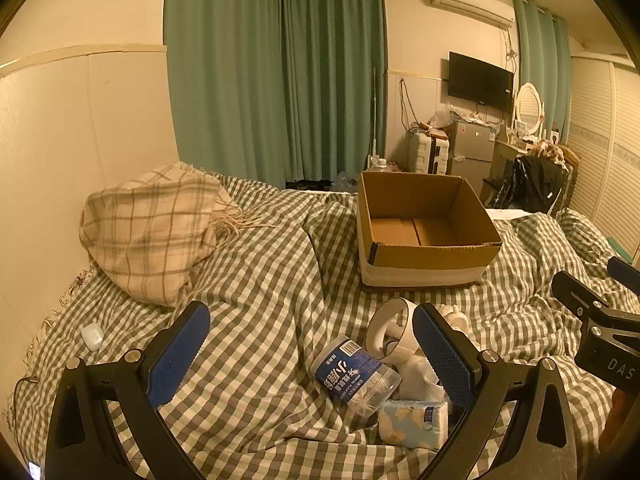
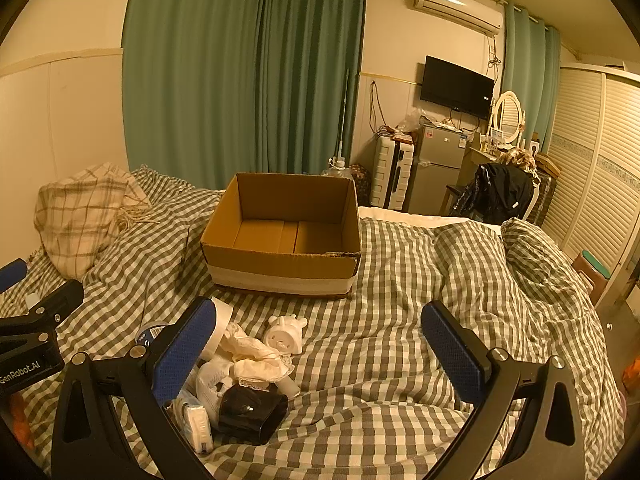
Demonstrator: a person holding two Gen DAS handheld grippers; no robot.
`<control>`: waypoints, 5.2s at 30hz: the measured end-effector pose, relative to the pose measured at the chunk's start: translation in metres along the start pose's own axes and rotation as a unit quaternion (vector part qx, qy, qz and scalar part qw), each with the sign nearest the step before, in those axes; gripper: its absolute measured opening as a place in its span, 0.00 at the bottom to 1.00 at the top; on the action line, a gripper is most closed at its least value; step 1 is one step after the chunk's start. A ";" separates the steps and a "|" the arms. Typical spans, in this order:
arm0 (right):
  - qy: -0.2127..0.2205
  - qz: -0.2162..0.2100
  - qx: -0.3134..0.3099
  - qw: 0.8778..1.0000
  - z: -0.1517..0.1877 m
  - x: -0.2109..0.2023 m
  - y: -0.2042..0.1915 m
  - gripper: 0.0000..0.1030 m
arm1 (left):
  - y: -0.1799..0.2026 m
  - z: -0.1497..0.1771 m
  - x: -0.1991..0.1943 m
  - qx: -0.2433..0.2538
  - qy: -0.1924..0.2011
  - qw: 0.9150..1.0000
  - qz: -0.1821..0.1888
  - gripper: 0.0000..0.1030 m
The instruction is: Organize objects
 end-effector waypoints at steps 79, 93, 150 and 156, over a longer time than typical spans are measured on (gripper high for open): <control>-0.176 -0.046 -0.008 0.983 0.049 0.099 -0.040 1.00 | 0.013 0.089 0.121 -0.010 -0.297 0.943 0.147 0.63; -0.276 -0.151 0.007 0.949 0.076 0.170 -0.061 0.61 | 0.016 0.086 0.103 0.036 -0.281 0.946 0.156 0.63; -0.101 -0.074 0.065 0.990 -0.084 0.210 0.069 0.10 | 0.201 -0.034 0.173 0.143 -0.157 0.943 0.256 0.63; -0.098 -0.076 0.079 0.989 -0.074 0.225 0.072 0.34 | 0.196 -0.019 0.189 0.129 -0.197 0.934 0.268 0.66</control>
Point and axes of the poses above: each gripper's, at about its wrist camera, not at the fingertips, and x roughly the way its jaws point, y to its right, z to its underside, the point moved 7 cm from there along x, roughly the way its jaws point, and after that the axes turned 14 degrees about -x, right-handed, at the moved point
